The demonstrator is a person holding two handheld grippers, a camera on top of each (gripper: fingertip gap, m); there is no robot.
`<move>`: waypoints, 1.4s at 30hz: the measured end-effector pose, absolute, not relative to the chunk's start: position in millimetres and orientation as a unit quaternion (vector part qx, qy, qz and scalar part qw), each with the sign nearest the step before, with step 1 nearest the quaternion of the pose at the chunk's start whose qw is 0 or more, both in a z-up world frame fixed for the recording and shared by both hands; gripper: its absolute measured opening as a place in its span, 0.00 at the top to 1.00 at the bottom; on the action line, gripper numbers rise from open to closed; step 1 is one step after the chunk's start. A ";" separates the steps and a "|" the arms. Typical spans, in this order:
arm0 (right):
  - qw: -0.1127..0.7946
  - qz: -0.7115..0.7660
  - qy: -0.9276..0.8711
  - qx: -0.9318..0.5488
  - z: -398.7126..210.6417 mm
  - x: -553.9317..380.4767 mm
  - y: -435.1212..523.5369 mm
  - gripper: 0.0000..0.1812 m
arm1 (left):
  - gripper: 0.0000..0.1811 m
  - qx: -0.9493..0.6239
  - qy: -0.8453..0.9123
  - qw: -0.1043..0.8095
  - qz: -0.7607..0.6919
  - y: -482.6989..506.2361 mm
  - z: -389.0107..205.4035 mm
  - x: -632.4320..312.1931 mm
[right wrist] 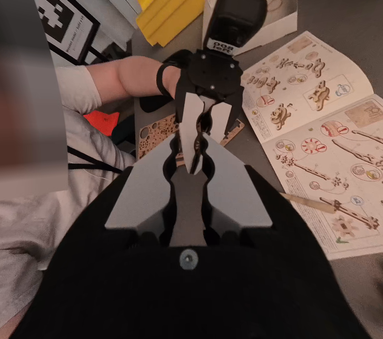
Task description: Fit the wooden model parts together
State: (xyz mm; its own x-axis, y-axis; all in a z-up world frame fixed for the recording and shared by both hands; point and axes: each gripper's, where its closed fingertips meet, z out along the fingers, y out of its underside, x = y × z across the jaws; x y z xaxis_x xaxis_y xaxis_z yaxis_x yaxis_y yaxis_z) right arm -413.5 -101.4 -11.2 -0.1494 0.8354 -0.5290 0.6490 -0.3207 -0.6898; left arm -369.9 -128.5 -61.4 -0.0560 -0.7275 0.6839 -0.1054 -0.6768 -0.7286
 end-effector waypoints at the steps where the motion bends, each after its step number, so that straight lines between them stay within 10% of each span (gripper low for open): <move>1: 0.109 0.510 -0.569 -0.636 -8.4 -413.7 -102.9 0.92 | 1.00 -0.636 0.316 0.233 -0.664 -129.4 -57.9 -370.3; 22: 0.439 0.581 -0.441 -0.524 -4.7 -342.1 -136.1 1.00 | 1.00 -0.592 0.367 0.242 -0.676 -148.3 -45.1 -365.7; 24: 0.449 0.587 -0.406 -0.537 -6.2 -331.8 -144.0 0.83 | 1.00 -0.584 0.389 0.273 -0.658 -151.2 -40.5 -363.4; 26: 0.446 0.581 -0.414 -0.541 -15.8 -323.6 -164.0 0.99 | 1.00 -0.588 0.400 0.301 -0.636 -151.0 -37.2 -362.9; 42: 0.546 0.470 -0.373 -0.585 1.4 -273.0 -226.9 1.00 | 1.00 -0.668 0.522 0.499 -0.179 -155.4 68.3 -362.2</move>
State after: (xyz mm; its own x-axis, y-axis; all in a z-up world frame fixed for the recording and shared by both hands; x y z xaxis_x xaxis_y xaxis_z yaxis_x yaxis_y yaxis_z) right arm -273.0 -226.9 1.4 0.2802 0.9495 -0.1412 -0.0761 -0.1246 -0.9893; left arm -362.2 -155.4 68.3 0.3902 -0.8764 -0.2822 -0.5186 0.0441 -0.8539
